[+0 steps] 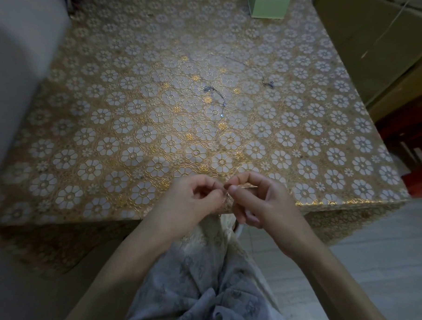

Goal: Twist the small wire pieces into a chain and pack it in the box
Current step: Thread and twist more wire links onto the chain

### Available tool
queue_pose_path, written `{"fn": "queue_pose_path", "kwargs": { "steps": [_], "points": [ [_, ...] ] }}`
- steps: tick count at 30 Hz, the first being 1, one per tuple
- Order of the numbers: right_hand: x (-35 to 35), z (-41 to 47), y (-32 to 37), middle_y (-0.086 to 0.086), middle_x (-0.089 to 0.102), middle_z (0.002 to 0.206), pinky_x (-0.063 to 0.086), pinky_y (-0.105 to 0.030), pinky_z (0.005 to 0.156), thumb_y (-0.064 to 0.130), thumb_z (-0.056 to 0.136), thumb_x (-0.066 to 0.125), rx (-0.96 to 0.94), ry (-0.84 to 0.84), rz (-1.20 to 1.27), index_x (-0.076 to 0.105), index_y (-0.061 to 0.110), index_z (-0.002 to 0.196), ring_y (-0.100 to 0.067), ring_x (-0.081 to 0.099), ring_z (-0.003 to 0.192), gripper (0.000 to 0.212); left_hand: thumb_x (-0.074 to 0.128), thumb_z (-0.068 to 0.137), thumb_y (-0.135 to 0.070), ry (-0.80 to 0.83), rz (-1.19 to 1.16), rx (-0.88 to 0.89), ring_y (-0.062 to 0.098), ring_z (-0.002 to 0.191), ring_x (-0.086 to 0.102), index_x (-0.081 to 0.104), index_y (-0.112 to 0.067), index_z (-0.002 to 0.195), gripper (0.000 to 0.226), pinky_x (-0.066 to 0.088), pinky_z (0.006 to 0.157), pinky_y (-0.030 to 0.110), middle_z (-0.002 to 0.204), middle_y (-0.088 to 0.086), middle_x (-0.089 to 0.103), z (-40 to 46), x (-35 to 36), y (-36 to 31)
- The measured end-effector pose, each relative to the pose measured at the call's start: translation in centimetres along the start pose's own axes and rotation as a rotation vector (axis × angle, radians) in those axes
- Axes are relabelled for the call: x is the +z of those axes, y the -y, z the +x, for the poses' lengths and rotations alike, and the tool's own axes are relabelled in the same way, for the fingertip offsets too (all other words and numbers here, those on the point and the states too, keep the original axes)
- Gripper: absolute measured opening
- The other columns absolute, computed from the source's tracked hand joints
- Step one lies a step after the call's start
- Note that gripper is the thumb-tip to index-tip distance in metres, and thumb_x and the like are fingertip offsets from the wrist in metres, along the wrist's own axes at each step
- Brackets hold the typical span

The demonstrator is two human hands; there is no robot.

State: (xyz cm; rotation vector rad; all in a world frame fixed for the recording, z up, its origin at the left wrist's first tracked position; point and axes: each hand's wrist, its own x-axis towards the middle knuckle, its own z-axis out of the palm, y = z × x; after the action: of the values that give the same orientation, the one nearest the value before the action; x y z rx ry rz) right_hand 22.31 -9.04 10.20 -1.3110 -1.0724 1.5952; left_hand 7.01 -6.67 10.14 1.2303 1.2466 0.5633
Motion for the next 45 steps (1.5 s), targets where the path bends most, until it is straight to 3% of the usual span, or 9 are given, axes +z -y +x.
{"fn": "queue_pose_path", "kwargs": {
  "steps": [5, 9, 14, 20, 24, 27, 34, 40, 45],
  "points": [
    [-0.5, 0.2, -0.2, 0.003, 0.053, 0.04, 0.025, -0.025, 0.043, 0.012, 0.088, 0.061, -0.068, -0.039, -0.205, 0.063, 0.018, 0.077, -0.022, 0.037, 0.043, 0.013, 0.06, 0.086, -0.028, 0.006, 0.42, 0.193, -0.002, 0.055, 0.049, 0.067, -0.027, 0.078, 0.011, 0.038, 0.054, 0.015, 0.064, -0.015, 0.058, -0.1, -0.7, -0.6],
    [-0.5, 0.4, -0.2, 0.003, 0.055, 0.04, 0.033, -0.027, 0.049, 0.013, 0.085, 0.065, -0.116, -0.052, -0.349, 0.061, 0.019, 0.074, -0.019, 0.047, 0.043, 0.014, 0.06, 0.086, -0.026, -0.073, 0.594, 0.286, -0.002, 0.072, 0.053, 0.061, -0.031, 0.073, 0.014, 0.038, 0.06, 0.009, 0.073, -0.015, 0.058, -0.2, -0.9, -1.4],
    [-0.4, 0.7, -0.1, 0.0, 0.059, 0.045, 0.037, -0.026, 0.051, 0.012, 0.085, 0.063, -0.144, -0.04, -0.485, 0.057, 0.023, 0.071, -0.018, 0.053, 0.045, 0.019, 0.061, 0.084, -0.023, -0.058, 0.72, 0.332, -0.001, 0.069, 0.052, 0.06, -0.027, 0.075, 0.01, 0.036, 0.062, 0.01, 0.072, -0.016, 0.055, 0.1, -0.8, -2.0],
    [-0.5, 0.7, 0.1, 0.0, 0.05, 0.043, 0.018, -0.025, 0.044, 0.006, 0.084, 0.061, 0.047, 0.001, -0.165, 0.059, 0.018, 0.069, -0.017, 0.035, 0.042, 0.019, 0.057, 0.082, -0.026, -0.069, 0.824, 0.377, 0.004, 0.072, 0.046, 0.052, -0.028, 0.076, 0.007, 0.036, 0.066, 0.02, 0.074, -0.014, 0.048, 0.2, -0.4, -2.0],
    [-0.8, 0.8, 0.0, -0.001, 0.042, 0.044, 0.008, -0.029, 0.044, 0.015, 0.072, 0.06, 0.11, 0.09, 0.092, 0.061, 0.02, 0.064, -0.014, 0.024, 0.044, 0.009, 0.056, 0.075, -0.027, -0.062, 0.689, 0.38, 0.003, 0.065, 0.047, 0.053, -0.026, 0.07, 0.007, 0.035, 0.061, 0.017, 0.067, -0.013, 0.049, 0.4, 0.2, -1.4],
    [-1.1, 0.7, 0.0, 0.0, 0.04, 0.042, 0.005, -0.034, 0.048, 0.013, 0.071, 0.058, 0.128, 0.138, 0.187, 0.059, 0.016, 0.067, -0.011, 0.023, 0.036, 0.006, 0.057, 0.078, -0.025, -0.001, 0.354, 0.222, 0.004, 0.055, 0.043, 0.055, -0.023, 0.065, 0.014, 0.035, 0.055, 0.019, 0.059, -0.011, 0.05, 0.4, 0.4, -1.0],
    [-0.8, 0.9, -0.4, -0.007, 0.053, 0.05, 0.022, -0.021, 0.039, 0.006, 0.089, 0.059, -0.013, 0.064, -0.118, 0.056, 0.009, 0.078, -0.013, 0.033, 0.035, 0.011, 0.051, 0.08, -0.001, 0.062, -0.527, -0.204, 0.018, 0.058, 0.045, 0.057, -0.009, 0.062, 0.021, 0.031, 0.042, 0.017, 0.057, 0.004, 0.05, 0.8, 1.2, 0.3],
    [-0.4, 1.0, -0.5, -0.001, 0.054, 0.049, 0.029, -0.021, 0.037, 0.004, 0.092, 0.054, -0.06, 0.058, -0.188, 0.054, 0.008, 0.079, -0.01, 0.037, 0.037, 0.013, 0.044, 0.088, 0.001, 0.028, -0.583, -0.188, 0.023, 0.059, 0.051, 0.056, -0.004, 0.067, 0.024, 0.037, 0.044, 0.02, 0.06, 0.01, 0.053, 0.6, 1.5, 0.4],
    [-0.6, 0.9, -0.6, -0.003, 0.054, 0.049, 0.022, -0.024, 0.041, 0.006, 0.091, 0.056, -0.002, 0.023, -0.104, 0.053, 0.008, 0.078, -0.014, 0.033, 0.036, 0.013, 0.059, 0.086, -0.004, -0.126, -0.267, -0.047, 0.016, 0.064, 0.053, 0.063, -0.01, 0.076, 0.012, 0.04, 0.062, 0.026, 0.065, 0.002, 0.06, 0.3, 1.5, 0.6]
  ]
}}
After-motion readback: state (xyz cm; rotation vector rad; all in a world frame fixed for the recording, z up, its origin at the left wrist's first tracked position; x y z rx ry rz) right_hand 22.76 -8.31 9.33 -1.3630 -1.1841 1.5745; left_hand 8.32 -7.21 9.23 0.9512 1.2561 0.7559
